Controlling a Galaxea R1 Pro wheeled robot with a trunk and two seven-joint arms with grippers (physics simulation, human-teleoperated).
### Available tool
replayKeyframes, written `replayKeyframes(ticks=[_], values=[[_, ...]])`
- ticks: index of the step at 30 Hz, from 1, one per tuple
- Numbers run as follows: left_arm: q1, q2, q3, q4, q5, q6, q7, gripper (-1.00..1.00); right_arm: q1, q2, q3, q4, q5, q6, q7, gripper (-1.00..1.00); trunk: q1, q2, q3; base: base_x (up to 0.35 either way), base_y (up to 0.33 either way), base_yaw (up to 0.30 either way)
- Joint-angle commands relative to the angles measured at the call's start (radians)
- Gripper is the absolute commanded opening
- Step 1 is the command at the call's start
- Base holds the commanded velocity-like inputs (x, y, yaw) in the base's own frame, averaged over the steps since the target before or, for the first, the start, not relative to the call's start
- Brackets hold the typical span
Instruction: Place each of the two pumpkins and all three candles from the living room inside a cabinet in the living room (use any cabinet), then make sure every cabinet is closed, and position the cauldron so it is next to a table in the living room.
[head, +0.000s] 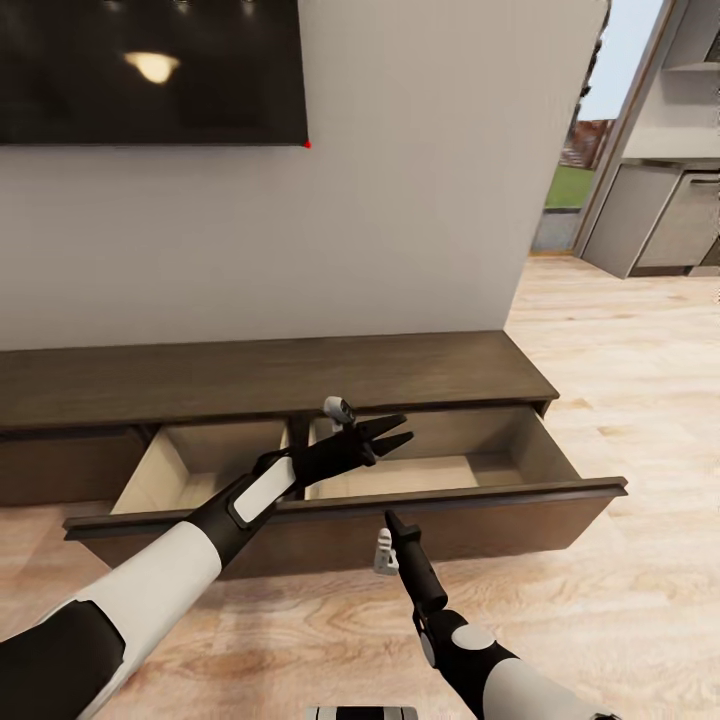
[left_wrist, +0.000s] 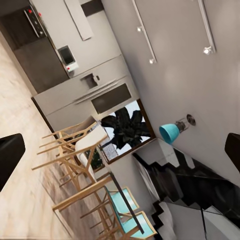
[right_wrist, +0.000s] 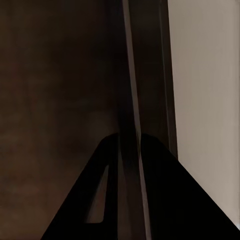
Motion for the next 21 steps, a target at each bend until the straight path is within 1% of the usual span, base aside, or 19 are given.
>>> replayKeyframes(ticks=[1, 6, 7, 18, 21], values=[[0.000, 0.000, 0.000, 0.000, 0.000, 0.000, 0.000, 1.00, 0.000, 0.002, 0.029, -0.012, 0.010, -0.008, 0.001, -1.00, 0.000, 0.000, 0.000, -0.224, 0.000, 0.000], [0.000, 0.000, 0.000, 0.002, 0.001, -0.001, 0.000, 1.00, 0.000, 0.003, 0.029, -0.013, 0.010, -0.006, 0.001, -1.00, 0.000, 0.000, 0.000, -0.053, 0.000, 0.000], [0.000, 0.000, 0.000, 0.002, 0.001, -0.001, 0.000, 1.00, 0.000, 0.003, 0.028, -0.013, 0.010, -0.006, 0.001, 1.00, 0.000, 0.000, 0.000, -0.007, 0.000, 0.000], [0.000, 0.000, 0.000, 0.003, 0.001, -0.001, 0.000, 1.00, 0.000, 0.002, 0.027, -0.012, 0.009, -0.006, 0.002, 1.00, 0.000, 0.000, 0.000, -0.002, 0.000, 0.000], [0.000, 0.000, 0.000, 0.002, 0.002, -0.001, 0.000, 1.00, 0.000, 0.002, 0.027, -0.012, 0.010, -0.006, 0.002, 1.00, 0.000, 0.000, 0.000, -0.130, 0.000, 0.000]])
